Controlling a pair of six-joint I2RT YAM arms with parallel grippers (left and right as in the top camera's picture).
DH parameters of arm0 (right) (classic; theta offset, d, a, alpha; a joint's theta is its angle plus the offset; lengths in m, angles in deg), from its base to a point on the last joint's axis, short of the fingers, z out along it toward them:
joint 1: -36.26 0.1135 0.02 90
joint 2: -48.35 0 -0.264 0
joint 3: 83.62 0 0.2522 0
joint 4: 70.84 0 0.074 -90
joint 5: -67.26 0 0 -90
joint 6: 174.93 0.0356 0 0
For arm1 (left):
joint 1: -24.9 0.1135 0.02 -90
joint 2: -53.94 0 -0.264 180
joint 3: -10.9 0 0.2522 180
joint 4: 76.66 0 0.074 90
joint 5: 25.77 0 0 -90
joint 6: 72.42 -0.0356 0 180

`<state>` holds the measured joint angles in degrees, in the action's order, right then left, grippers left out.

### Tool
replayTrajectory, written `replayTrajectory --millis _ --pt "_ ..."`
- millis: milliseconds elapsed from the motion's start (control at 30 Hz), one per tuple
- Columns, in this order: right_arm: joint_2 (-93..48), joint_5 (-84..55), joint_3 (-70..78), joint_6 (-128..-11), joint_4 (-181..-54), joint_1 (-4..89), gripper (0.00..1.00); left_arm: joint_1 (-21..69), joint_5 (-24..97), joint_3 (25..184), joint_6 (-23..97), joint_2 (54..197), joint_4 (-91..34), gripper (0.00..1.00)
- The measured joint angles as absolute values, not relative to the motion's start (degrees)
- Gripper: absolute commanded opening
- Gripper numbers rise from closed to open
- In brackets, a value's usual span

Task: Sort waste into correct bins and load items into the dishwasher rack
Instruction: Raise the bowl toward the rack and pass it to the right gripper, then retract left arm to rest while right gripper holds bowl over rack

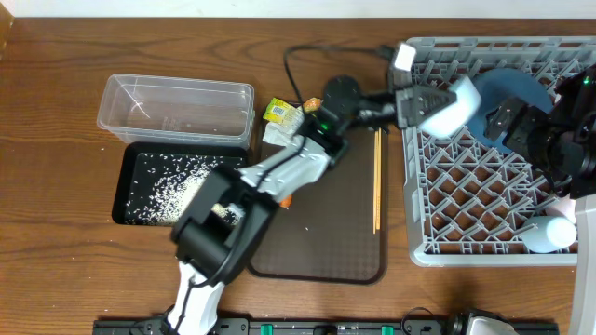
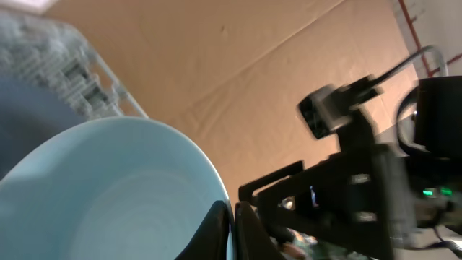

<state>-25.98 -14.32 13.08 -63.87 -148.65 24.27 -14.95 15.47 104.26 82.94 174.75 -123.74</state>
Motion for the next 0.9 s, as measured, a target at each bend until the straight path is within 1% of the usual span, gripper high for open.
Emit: replayTrajectory --millis 167,400,467,500,533,667,733,900 --pt "-26.0 -14.8 13.1 -63.9 -149.5 24.3 0.99 -17.6 18.3 104.3 90.6 177.6 -126.6 0.06" --pt "-26.0 -14.9 13.1 -63.9 -150.1 24.3 0.99 -18.1 23.7 104.3 101.0 178.5 -127.5 0.06" --pt "-26.0 -14.9 13.1 -63.9 -150.3 24.3 0.99 -18.1 26.4 104.3 103.8 178.5 -127.5 0.08" --pt "-26.0 -14.9 13.1 -63.9 -150.4 24.3 0.99 -18.1 28.1 104.3 105.2 178.5 -127.4 0.11" --pt "-26.0 -14.9 13.1 -63.9 -150.4 24.3 0.99 -18.1 29.7 104.3 106.4 178.5 -127.4 0.13" --pt "-26.0 -14.9 13.1 -63.9 -150.9 24.3 0.99 -18.1 36.3 104.3 111.1 178.5 -124.2 0.12" --pt "-26.0 -14.9 13.1 -63.9 -151.3 24.3 0.99 -18.2 38.6 104.3 112.6 178.5 -121.9 0.06" --pt "-26.0 -14.9 13.1 -63.9 -151.5 24.3 0.99 -19.4 43.1 104.3 114.5 178.5 -121.2 0.06"
